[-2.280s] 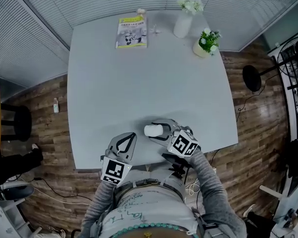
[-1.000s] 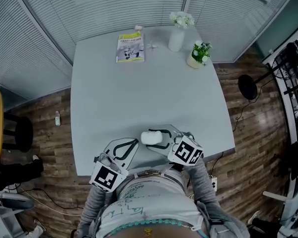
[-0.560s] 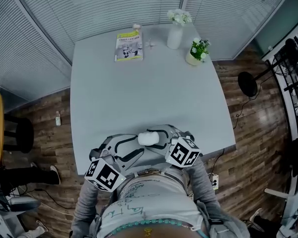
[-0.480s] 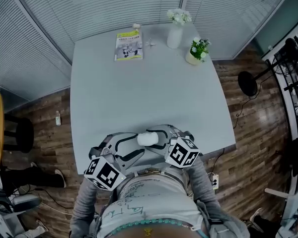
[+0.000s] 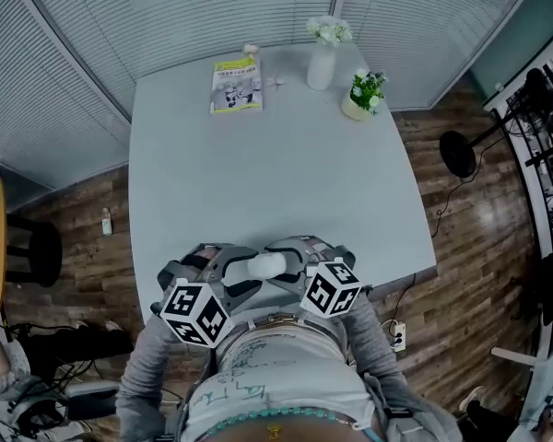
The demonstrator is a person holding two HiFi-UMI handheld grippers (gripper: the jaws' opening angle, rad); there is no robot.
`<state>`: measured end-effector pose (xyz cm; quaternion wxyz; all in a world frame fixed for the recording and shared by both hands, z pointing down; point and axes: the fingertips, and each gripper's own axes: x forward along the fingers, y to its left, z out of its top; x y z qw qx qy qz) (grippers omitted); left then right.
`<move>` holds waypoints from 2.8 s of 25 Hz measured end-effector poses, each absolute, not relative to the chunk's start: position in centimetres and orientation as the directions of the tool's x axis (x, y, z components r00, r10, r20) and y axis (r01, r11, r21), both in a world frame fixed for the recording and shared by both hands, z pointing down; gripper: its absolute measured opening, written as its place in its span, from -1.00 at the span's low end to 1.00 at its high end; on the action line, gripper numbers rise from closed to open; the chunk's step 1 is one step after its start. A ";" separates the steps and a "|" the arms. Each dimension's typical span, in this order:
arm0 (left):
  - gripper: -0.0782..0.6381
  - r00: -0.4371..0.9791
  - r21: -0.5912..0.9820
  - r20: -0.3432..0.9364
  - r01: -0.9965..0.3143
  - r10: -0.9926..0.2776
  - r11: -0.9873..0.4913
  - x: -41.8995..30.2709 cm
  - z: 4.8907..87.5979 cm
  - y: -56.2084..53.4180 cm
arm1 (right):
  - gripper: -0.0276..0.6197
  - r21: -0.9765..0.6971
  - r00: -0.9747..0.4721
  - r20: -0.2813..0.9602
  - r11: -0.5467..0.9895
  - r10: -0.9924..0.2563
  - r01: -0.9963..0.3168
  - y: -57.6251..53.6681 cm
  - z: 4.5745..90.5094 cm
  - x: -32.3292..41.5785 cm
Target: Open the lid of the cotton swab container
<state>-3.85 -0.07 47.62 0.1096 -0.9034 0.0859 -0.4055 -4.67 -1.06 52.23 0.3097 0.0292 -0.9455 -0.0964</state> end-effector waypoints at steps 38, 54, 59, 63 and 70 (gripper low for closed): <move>-0.28 0.707 -0.181 0.687 -0.059 -0.169 -0.982 -3.3 47.1 -0.5 | -0.20 0.173 -0.818 0.567 0.985 -0.096 0.005 -1.4 52.3 -4.8; -0.29 0.724 -0.325 0.632 -0.078 -0.278 -0.942 -3.1 46.3 -0.3 | -0.20 0.141 -0.808 0.577 0.989 -0.121 -0.047 -1.6 53.0 -3.8; -0.45 0.718 -0.330 0.631 -0.096 -0.295 -0.939 -3.1 46.1 -0.3 | -0.20 0.143 -0.812 0.570 0.988 -0.129 -0.057 -1.7 52.7 -3.6; -0.47 0.719 -0.332 0.626 -0.104 -0.301 -0.938 -3.1 45.9 -0.4 | -0.20 0.153 -0.814 0.565 0.987 -0.134 -0.057 -1.8 52.6 -3.5; -0.57 0.749 -0.344 0.565 -0.168 -0.346 -0.924 -3.6 44.1 -1.7 | -0.21 0.153 -0.837 0.531 0.987 -0.132 -0.058 -2.3 52.0 -3.6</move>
